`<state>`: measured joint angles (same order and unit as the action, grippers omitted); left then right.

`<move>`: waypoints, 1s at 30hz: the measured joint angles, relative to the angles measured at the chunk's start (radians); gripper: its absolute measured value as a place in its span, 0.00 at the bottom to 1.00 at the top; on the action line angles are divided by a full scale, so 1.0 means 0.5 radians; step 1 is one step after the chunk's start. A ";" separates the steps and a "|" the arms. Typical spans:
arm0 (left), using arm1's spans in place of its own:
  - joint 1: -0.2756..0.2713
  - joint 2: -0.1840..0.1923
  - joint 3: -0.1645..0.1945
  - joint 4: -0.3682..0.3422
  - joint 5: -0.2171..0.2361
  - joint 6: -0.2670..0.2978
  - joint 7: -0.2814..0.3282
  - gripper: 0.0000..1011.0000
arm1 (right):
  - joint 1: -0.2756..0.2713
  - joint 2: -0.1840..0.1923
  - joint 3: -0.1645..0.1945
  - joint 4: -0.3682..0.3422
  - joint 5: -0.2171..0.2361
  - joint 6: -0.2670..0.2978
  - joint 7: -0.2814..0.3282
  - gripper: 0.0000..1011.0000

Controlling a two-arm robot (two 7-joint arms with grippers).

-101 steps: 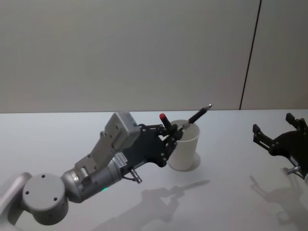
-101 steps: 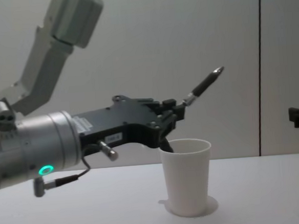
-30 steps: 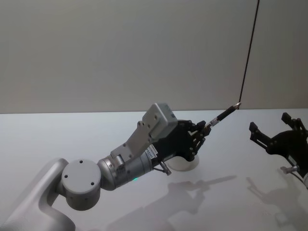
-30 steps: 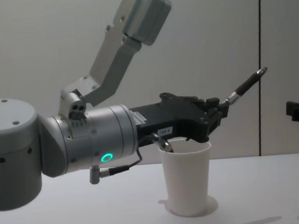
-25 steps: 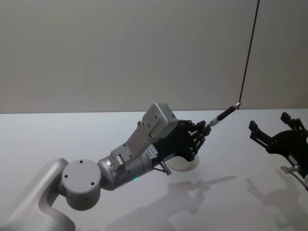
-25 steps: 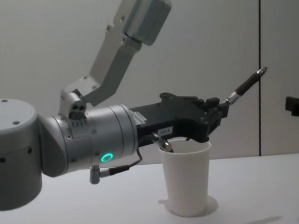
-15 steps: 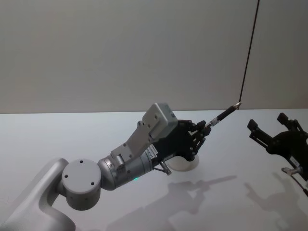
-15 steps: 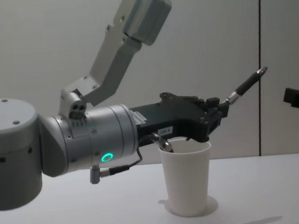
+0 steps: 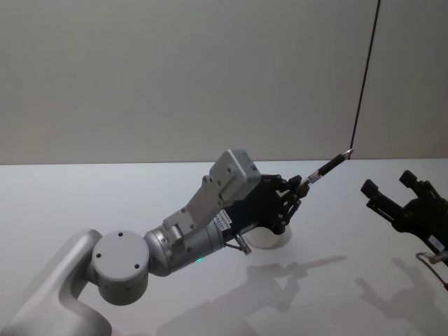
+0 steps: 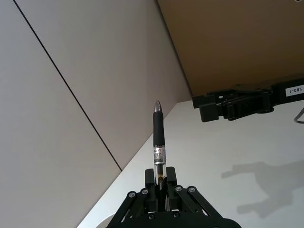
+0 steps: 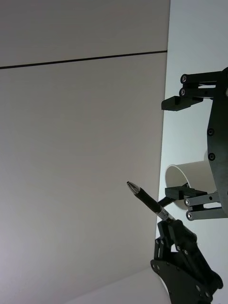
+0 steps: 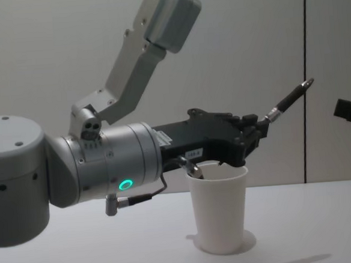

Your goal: Place the pen into the pen holder.

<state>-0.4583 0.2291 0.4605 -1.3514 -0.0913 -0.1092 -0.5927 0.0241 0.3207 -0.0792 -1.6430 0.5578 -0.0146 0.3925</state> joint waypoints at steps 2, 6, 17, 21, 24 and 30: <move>0.000 0.000 0.000 0.000 0.000 0.000 0.000 0.15 | -0.004 0.009 0.005 0.005 0.031 0.004 0.035 0.99; 0.000 0.000 0.000 0.000 0.000 0.000 0.000 0.15 | -0.009 0.023 0.014 0.016 0.084 0.010 0.092 0.99; 0.000 0.000 0.000 0.000 0.000 0.000 0.000 0.15 | 0.000 0.037 0.026 0.091 0.301 0.011 0.285 0.99; 0.000 0.000 0.000 0.000 0.000 0.000 0.000 0.15 | 0.017 0.031 0.023 0.130 0.379 0.008 0.358 0.99; 0.000 0.000 0.000 0.000 0.000 0.000 0.000 0.15 | 0.033 0.022 0.017 0.162 0.428 0.003 0.403 0.99; 0.000 0.000 0.000 0.000 0.000 0.000 0.000 0.15 | 0.063 0.004 0.004 0.218 0.511 -0.013 0.474 0.99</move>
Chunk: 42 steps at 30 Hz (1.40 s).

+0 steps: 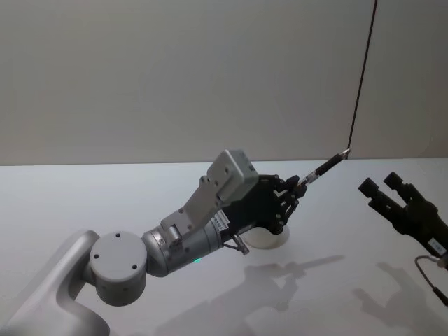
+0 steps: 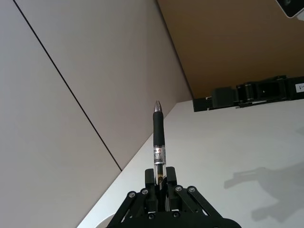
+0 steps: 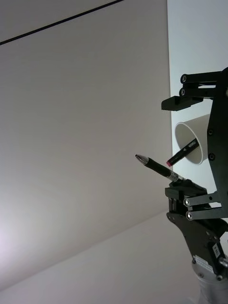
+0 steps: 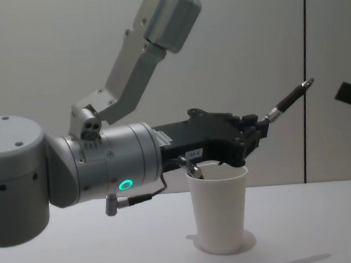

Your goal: Place the pen into the pen holder.

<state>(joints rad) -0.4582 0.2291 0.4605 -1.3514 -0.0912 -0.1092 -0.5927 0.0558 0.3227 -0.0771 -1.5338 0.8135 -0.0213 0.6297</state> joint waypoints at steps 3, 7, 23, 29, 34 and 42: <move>0.000 0.000 0.000 0.000 0.000 0.000 0.000 0.15 | 0.025 -0.015 -0.010 0.041 0.053 -0.011 0.042 0.99; 0.000 0.000 0.000 0.000 0.000 0.000 0.000 0.15 | 0.050 -0.032 -0.020 0.085 0.112 -0.021 0.082 0.99; 0.000 0.000 0.000 0.000 0.000 0.000 0.000 0.15 | 0.185 -0.126 -0.089 0.312 0.292 -0.050 0.213 0.99; 0.000 0.000 0.000 0.000 0.000 0.000 0.000 0.15 | 0.236 -0.159 -0.116 0.390 0.317 -0.059 0.236 0.99; 0.000 0.000 0.000 0.000 0.000 0.000 0.000 0.15 | 0.280 -0.187 -0.140 0.452 0.327 -0.063 0.250 0.99; 0.000 0.000 0.000 0.000 0.000 0.000 0.000 0.15 | 0.333 -0.221 -0.174 0.523 0.329 -0.064 0.266 0.99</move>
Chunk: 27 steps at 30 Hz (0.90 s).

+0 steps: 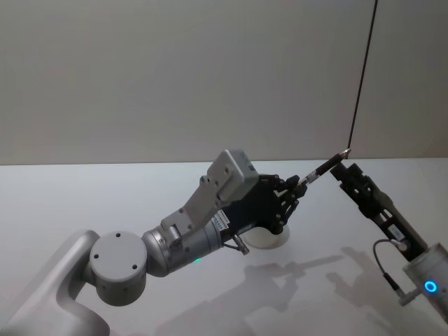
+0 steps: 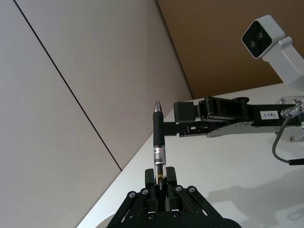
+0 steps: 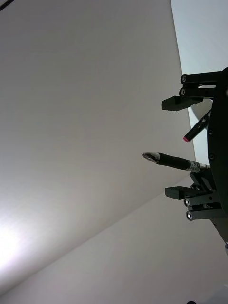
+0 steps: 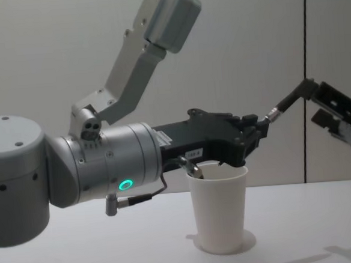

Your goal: Place the pen into the pen holder.

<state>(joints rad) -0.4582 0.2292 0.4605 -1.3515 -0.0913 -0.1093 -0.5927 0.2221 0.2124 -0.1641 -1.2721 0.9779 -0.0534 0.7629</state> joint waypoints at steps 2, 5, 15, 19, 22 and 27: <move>0.000 0.000 0.000 0.000 0.000 0.000 0.000 0.15 | 0.011 -0.008 -0.007 0.014 0.000 0.002 0.004 0.99; 0.000 0.000 0.000 0.000 0.000 0.000 0.000 0.15 | 0.032 -0.024 -0.025 0.041 -0.003 0.004 0.011 0.99; 0.000 0.000 0.000 0.000 0.000 0.000 0.000 0.15 | 0.080 -0.059 -0.065 0.100 -0.020 0.009 0.016 0.99; 0.000 0.000 0.000 0.000 0.000 0.000 0.000 0.15 | 0.099 -0.072 -0.079 0.122 -0.026 0.009 0.016 0.99; 0.000 0.000 0.000 0.000 0.000 0.000 0.000 0.15 | 0.112 -0.081 -0.086 0.139 -0.027 0.008 0.016 0.99; 0.000 0.000 0.000 0.000 0.000 0.000 0.000 0.15 | 0.130 -0.092 -0.097 0.163 -0.029 0.002 0.016 0.99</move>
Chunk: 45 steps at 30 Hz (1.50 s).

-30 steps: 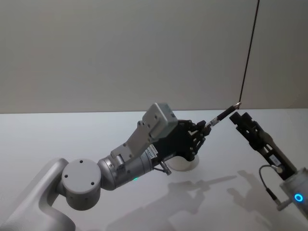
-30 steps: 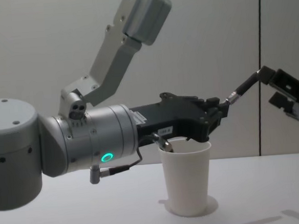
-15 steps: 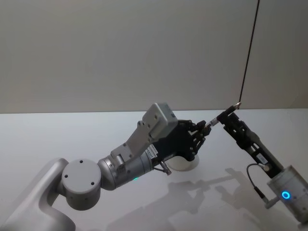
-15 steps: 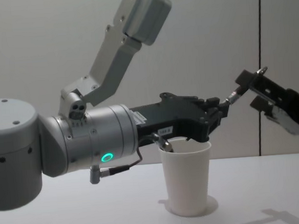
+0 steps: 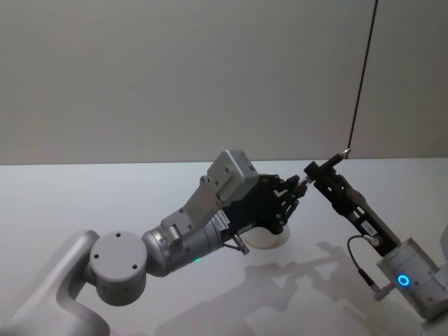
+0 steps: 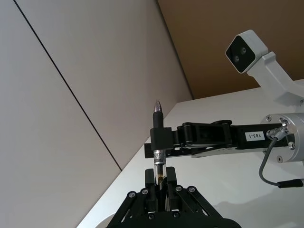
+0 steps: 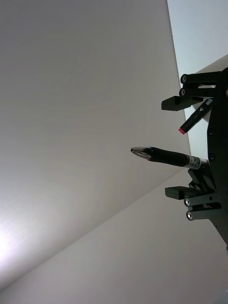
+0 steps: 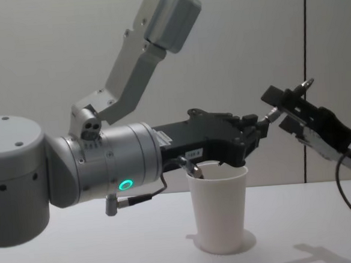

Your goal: Place the pen into the pen holder.

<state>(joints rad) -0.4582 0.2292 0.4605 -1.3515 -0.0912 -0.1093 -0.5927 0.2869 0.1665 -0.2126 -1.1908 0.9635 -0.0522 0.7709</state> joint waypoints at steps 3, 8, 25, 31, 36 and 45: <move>0.000 0.000 0.000 0.000 0.000 0.000 0.000 0.15 | 0.011 -0.007 -0.007 0.017 0.003 -0.012 0.007 0.99; 0.000 0.000 0.000 0.000 0.000 0.000 0.000 0.15 | 0.019 -0.012 -0.012 0.029 0.014 -0.032 0.021 0.99; 0.000 0.000 0.000 0.000 0.000 0.000 0.000 0.15 | 0.022 -0.009 -0.016 0.046 0.053 -0.091 0.090 0.99; 0.000 0.000 0.000 0.000 0.000 0.000 0.000 0.15 | 0.017 0.000 -0.013 0.050 0.062 -0.097 0.105 0.99; 0.000 0.000 0.000 0.000 0.000 0.000 0.000 0.15 | 0.012 0.006 -0.010 0.053 0.069 -0.102 0.111 0.99; 0.000 0.000 0.000 0.000 0.000 0.000 0.000 0.15 | 0.006 0.014 -0.007 0.059 0.087 -0.110 0.128 0.99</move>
<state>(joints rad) -0.4582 0.2291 0.4605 -1.3515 -0.0912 -0.1093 -0.5927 0.2900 0.1735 -0.2162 -1.1614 1.0068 -0.1072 0.8347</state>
